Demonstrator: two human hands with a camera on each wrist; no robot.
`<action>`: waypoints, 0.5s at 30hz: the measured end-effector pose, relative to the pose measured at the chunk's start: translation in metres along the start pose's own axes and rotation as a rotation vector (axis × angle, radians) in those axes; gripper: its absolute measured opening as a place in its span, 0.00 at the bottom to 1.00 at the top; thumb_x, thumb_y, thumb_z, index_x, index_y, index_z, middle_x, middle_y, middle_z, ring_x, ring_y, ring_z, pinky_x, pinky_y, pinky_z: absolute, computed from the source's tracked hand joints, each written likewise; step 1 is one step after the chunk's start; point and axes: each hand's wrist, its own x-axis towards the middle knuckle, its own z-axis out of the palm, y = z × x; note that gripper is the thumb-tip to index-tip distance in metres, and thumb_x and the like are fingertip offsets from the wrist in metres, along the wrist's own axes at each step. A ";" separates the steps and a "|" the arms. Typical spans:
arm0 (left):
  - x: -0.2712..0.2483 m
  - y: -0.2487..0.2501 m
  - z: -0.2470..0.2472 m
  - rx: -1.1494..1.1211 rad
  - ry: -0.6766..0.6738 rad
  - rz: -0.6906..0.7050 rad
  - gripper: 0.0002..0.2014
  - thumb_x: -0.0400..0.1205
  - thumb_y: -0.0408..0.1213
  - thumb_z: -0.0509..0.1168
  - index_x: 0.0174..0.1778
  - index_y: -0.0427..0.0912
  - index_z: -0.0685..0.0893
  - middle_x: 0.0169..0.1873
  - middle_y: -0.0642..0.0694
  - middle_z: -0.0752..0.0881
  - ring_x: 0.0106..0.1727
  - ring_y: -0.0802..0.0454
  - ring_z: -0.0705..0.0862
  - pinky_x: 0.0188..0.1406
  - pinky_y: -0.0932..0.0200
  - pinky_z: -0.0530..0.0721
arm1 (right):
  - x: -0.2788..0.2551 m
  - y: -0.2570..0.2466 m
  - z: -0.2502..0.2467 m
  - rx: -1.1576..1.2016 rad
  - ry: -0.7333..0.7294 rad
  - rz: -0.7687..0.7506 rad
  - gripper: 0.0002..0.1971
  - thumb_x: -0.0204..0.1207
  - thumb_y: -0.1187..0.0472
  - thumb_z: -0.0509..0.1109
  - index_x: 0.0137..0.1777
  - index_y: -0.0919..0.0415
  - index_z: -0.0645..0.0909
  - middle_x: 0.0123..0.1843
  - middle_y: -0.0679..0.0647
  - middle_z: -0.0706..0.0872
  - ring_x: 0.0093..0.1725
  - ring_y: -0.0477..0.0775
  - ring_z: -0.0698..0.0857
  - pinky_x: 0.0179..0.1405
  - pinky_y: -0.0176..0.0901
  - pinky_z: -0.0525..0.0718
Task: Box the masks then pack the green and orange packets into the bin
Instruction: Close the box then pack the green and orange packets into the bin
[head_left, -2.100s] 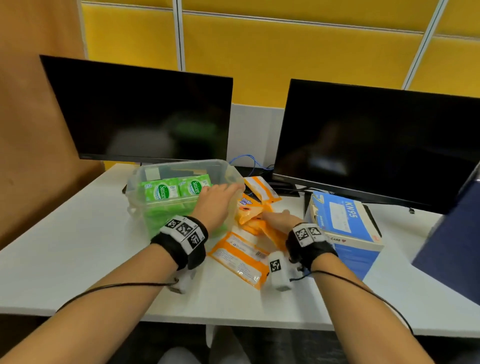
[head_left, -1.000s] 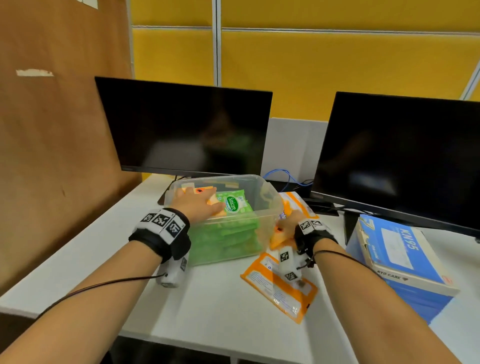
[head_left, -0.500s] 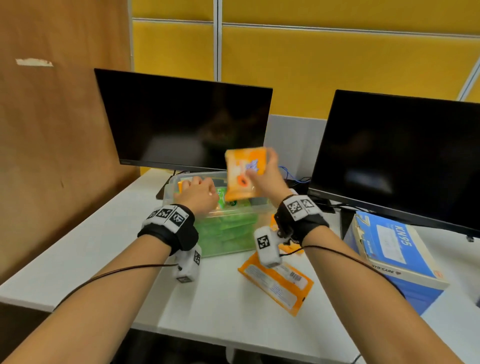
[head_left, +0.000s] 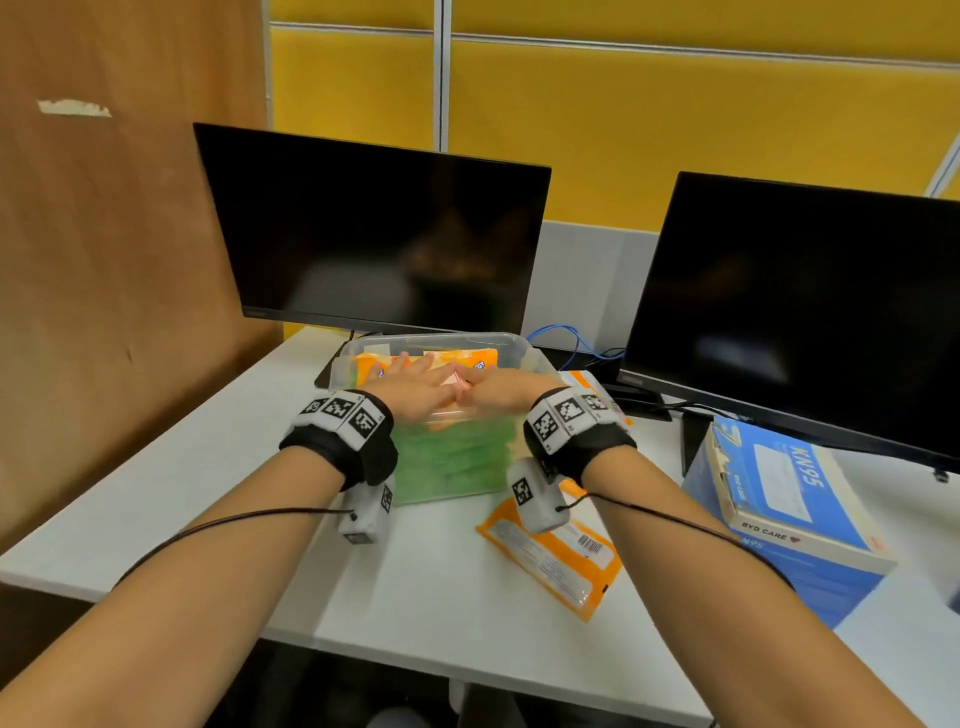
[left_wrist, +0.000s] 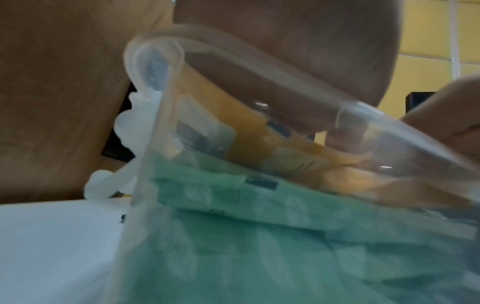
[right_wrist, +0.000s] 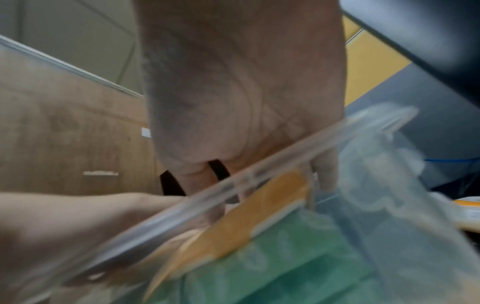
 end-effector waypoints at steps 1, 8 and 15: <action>-0.002 0.001 -0.001 0.011 -0.001 0.010 0.27 0.88 0.54 0.41 0.84 0.60 0.45 0.85 0.48 0.42 0.85 0.41 0.40 0.81 0.33 0.43 | -0.003 0.007 -0.003 0.033 -0.009 -0.019 0.31 0.85 0.46 0.52 0.84 0.42 0.44 0.86 0.56 0.52 0.83 0.60 0.57 0.80 0.55 0.57; -0.002 -0.001 0.005 0.109 0.036 0.066 0.26 0.89 0.51 0.42 0.84 0.60 0.43 0.85 0.44 0.44 0.85 0.38 0.43 0.80 0.31 0.49 | -0.009 0.023 0.050 -0.104 0.746 0.111 0.27 0.81 0.38 0.46 0.76 0.43 0.70 0.82 0.61 0.62 0.84 0.65 0.52 0.77 0.72 0.41; 0.006 -0.026 0.005 -0.076 0.108 0.028 0.25 0.86 0.48 0.47 0.81 0.63 0.59 0.83 0.45 0.58 0.84 0.41 0.54 0.81 0.36 0.54 | -0.025 0.013 0.030 0.306 0.470 -0.078 0.29 0.80 0.38 0.58 0.79 0.47 0.68 0.80 0.56 0.69 0.80 0.60 0.64 0.78 0.65 0.56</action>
